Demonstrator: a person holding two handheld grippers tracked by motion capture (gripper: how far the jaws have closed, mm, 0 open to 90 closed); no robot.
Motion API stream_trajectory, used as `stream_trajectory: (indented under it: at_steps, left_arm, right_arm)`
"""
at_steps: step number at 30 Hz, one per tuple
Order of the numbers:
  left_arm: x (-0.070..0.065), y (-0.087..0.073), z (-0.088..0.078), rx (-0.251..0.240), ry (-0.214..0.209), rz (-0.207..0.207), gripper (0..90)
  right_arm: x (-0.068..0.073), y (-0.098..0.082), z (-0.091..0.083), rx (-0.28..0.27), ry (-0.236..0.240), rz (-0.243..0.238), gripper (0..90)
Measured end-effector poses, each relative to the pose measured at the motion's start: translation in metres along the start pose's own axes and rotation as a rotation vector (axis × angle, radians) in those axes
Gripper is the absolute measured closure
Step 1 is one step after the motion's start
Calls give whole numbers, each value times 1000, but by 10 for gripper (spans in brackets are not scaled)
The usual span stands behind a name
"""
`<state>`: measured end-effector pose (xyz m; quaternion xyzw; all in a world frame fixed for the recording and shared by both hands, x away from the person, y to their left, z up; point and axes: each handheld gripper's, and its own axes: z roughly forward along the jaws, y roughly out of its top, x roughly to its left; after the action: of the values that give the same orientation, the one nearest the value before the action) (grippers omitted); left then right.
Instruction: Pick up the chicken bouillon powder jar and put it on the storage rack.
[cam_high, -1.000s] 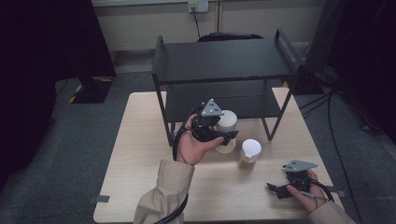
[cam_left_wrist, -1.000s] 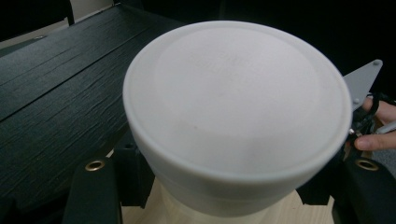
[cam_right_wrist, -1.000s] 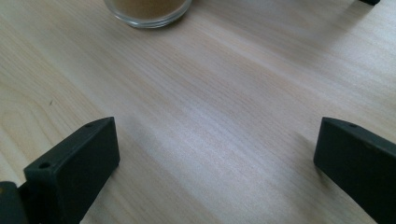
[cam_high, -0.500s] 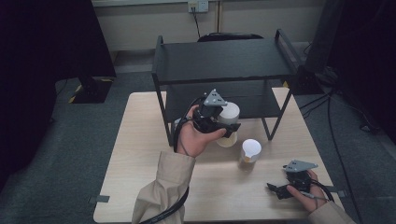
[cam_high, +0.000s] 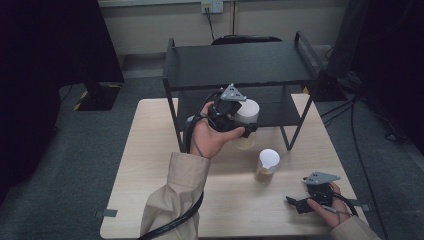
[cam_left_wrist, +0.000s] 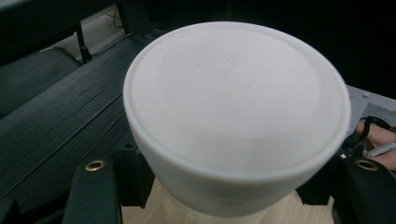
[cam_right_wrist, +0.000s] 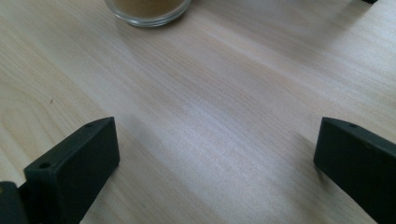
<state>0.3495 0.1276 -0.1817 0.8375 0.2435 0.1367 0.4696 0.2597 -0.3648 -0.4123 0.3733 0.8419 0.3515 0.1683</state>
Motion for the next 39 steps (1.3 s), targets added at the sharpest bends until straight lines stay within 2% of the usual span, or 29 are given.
stream_trajectory:
  at_steps: [31, 39]
  left_arm:
    - [2, 37, -22, -27, 25, 4, 348]
    - [6, 47, -26, -32, 25, -7, 348]
  right_arm:
    - [0, -1, -1, 0, 2, 0, 0]
    - [0, -1, -1, 0, 1, 0, 0]
